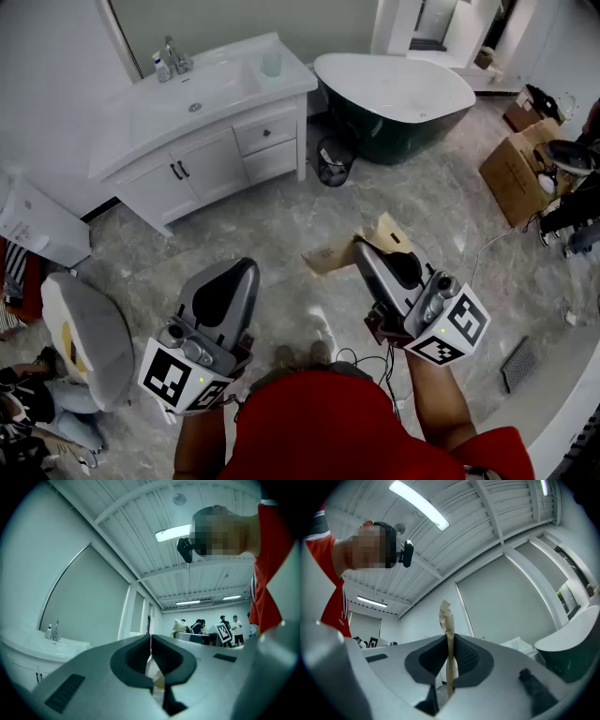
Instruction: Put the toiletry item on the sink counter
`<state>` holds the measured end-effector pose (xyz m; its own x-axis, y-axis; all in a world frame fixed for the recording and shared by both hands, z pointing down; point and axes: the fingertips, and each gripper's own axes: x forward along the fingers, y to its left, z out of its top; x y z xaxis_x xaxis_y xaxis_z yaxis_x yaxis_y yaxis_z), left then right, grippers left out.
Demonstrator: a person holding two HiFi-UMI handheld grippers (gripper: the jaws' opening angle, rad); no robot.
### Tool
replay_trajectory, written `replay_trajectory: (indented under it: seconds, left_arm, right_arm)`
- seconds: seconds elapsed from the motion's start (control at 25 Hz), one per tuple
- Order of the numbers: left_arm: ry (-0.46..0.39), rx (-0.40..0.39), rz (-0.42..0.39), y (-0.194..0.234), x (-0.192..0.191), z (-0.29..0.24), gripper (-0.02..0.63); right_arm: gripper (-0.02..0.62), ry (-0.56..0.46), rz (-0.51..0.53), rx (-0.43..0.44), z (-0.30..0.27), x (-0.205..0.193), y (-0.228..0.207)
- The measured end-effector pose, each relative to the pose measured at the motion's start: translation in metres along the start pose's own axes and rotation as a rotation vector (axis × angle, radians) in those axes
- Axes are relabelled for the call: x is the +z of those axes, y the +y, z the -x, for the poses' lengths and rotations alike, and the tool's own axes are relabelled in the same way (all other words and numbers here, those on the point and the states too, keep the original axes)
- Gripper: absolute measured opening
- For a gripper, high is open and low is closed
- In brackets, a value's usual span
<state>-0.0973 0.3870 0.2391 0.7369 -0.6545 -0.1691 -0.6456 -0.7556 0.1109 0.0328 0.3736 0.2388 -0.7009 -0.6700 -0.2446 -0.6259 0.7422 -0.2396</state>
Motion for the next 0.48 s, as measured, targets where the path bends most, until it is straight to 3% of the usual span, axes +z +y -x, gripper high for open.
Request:
replay_trajectory:
  seconds: [0.48]
  left_arm:
    - [0.012,-0.018,0.003,0.0001,-0.0035,-0.0045,0.020]
  right_arm:
    - [0.046,-0.008,-0.025,0.009,-0.0010,0.0003,-0.0003]
